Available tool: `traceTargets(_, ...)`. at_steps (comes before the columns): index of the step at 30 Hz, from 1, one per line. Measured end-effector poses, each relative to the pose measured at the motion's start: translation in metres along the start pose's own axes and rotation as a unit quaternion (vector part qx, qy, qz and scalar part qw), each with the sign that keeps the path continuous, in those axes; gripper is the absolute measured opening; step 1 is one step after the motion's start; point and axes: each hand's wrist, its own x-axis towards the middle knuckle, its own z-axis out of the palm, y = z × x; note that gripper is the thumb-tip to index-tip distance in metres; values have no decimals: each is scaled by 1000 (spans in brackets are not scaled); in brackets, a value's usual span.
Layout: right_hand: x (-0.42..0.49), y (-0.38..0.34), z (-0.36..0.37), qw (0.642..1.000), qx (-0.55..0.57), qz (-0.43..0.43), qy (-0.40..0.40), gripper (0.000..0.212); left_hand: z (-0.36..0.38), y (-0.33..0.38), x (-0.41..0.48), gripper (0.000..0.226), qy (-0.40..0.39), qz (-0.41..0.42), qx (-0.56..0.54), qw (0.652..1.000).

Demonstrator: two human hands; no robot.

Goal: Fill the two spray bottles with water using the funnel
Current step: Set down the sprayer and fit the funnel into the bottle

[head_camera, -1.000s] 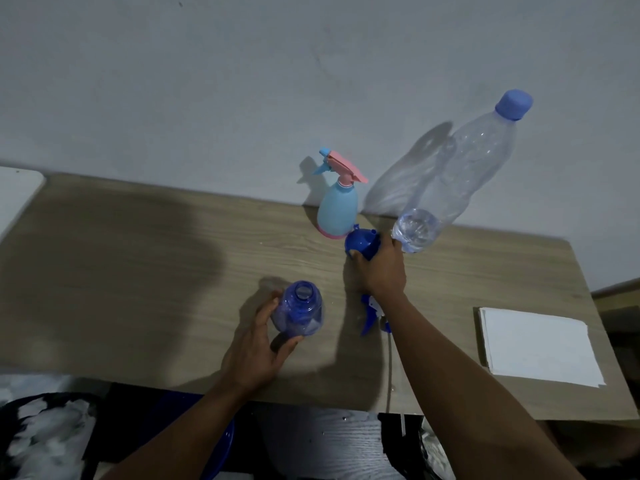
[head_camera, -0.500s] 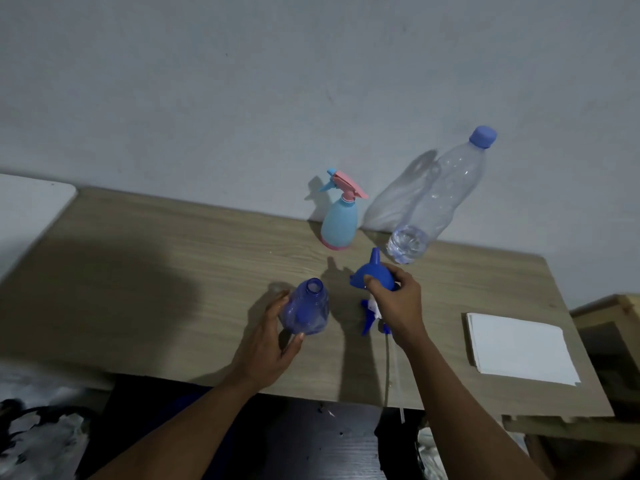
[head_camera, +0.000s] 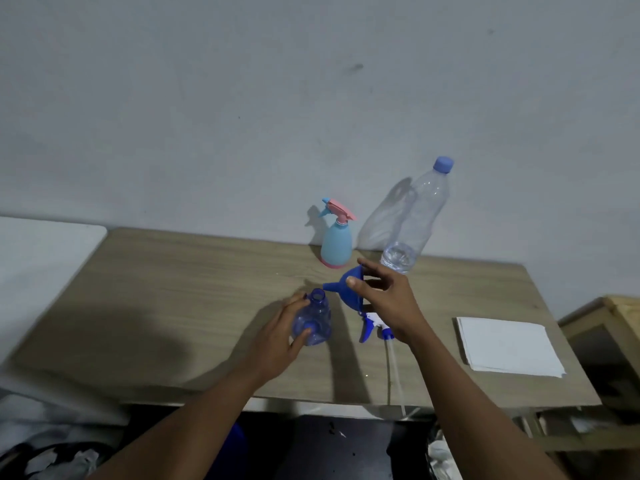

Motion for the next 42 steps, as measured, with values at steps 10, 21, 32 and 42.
traceTargets(10,13,-24,31,971,-226,-77,-27,64,-12,10,-7,59,-15,-17,-18,1000)
traceTargets(21,13,-14,43,974,-209,-85,0,46,-32,36,13,80,84,-43,-95,991)
traceTargets(32,2,-10,23,994,-107,-35,0,52,-32,44,30,66,122,-80,-50,988)
traceTargets(42,11,-6,-25,997,-77,-22,22,48,-44,64,35,62,139,-79,29,987)
